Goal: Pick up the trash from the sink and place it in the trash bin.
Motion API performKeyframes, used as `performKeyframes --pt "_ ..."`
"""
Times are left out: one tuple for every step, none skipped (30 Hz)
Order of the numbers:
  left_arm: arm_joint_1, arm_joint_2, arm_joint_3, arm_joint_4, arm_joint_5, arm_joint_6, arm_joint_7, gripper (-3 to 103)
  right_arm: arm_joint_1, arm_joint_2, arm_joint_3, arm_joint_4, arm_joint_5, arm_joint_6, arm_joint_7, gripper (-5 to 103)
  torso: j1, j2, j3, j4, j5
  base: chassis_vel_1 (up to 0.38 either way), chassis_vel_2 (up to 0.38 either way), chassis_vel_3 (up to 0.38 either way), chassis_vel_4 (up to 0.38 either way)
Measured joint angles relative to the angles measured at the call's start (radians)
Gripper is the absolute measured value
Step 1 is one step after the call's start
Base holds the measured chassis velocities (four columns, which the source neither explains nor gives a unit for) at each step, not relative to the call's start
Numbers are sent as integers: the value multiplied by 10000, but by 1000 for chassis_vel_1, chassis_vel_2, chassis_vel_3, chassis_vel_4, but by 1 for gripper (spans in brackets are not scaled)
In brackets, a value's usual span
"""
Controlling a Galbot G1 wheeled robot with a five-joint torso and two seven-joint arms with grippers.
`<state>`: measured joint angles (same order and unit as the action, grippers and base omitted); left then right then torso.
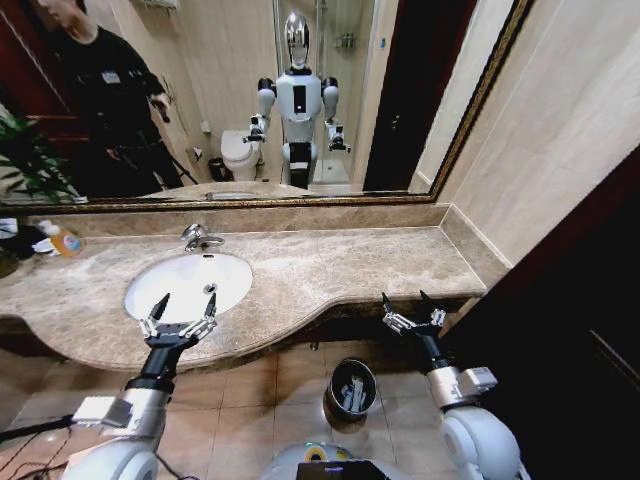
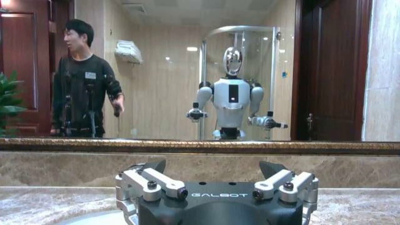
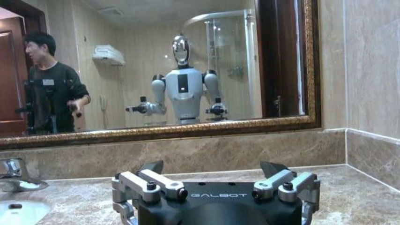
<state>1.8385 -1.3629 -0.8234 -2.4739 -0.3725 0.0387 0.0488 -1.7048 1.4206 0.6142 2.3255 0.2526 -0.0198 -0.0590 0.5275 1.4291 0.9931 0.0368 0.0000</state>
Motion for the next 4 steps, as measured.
performKeyframes --pt "0 0 0 0 0 0 0 100 0 0 -1 -2 -1 1 1 100 0 0 0 0 0 0 0 0 0" --pt "0 0 0 0 0 0 1 100 1 0 -1 -5 -2 3 2 100 0 0 0 0 0 0 0 0 0" --pt "0 0 0 0 0 0 0 100 1 0 -2 -7 -3 4 3 100 0 0 0 0 0 0 0 0 0" --pt "0 0 0 0 0 0 0 100 1 0 -2 -7 -3 4 3 100 0 0 0 0 0 0 0 0 0"
